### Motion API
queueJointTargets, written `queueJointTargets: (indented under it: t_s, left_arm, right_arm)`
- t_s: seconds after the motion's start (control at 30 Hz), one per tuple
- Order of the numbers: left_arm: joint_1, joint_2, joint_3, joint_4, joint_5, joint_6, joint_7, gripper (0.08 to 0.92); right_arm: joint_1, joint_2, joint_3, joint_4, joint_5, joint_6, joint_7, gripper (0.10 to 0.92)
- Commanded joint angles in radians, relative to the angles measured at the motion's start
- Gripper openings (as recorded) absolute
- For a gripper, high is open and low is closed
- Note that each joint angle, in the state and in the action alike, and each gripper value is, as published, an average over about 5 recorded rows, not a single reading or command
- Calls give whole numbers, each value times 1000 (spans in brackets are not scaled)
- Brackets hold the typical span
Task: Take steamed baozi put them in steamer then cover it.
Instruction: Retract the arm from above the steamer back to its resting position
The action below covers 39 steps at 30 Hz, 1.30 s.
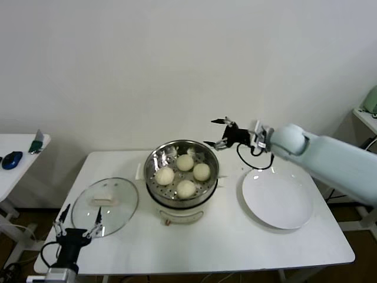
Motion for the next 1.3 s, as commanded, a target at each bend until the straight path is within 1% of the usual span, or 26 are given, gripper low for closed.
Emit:
queueJointTargets:
  t_s: [0.03, 0.17, 0.27, 0.47, 0.63, 0.83, 0.97, 1.13, 1.3]
  left_arm:
    - [23, -7, -18, -68, 564, 49, 13, 823]
    - [22, -4, -14, -88, 837, 71, 31, 823]
    - [8, 2, 4, -78, 1005, 88, 33, 823]
    - [-41, 40, 56, -1, 1193, 126, 36, 823]
    - [-116, 81, 107, 143, 1263, 139, 27, 823]
    - [-234, 76, 141, 329, 1341, 89, -26, 823]
    - [-311, 76, 151, 428, 1362, 71, -54, 823]
    - [-393, 89, 147, 510, 1372, 57, -79, 823]
    - [-447, 95, 147, 569, 1363, 57, -93, 823]
  right_arm:
    - [-949, -59, 981, 130, -118, 113, 253, 823]
    - [-1129, 42, 1182, 151, -144, 124, 242, 823]
    - [-1240, 119, 1292, 171, -149, 125, 231, 823]
    - [-1389, 221, 1440, 179, -175, 119, 193, 823]
    - [-1466, 275, 1512, 159, -208, 119, 164, 823]
    - [-1492, 307, 1531, 137, -248, 116, 140, 823]
    - [-1525, 330, 1552, 143, -267, 115, 112, 823]
    - [-1543, 348, 1571, 145, -276, 117, 101, 823]
    - [-1543, 357, 1581, 141, -301, 121, 94, 823]
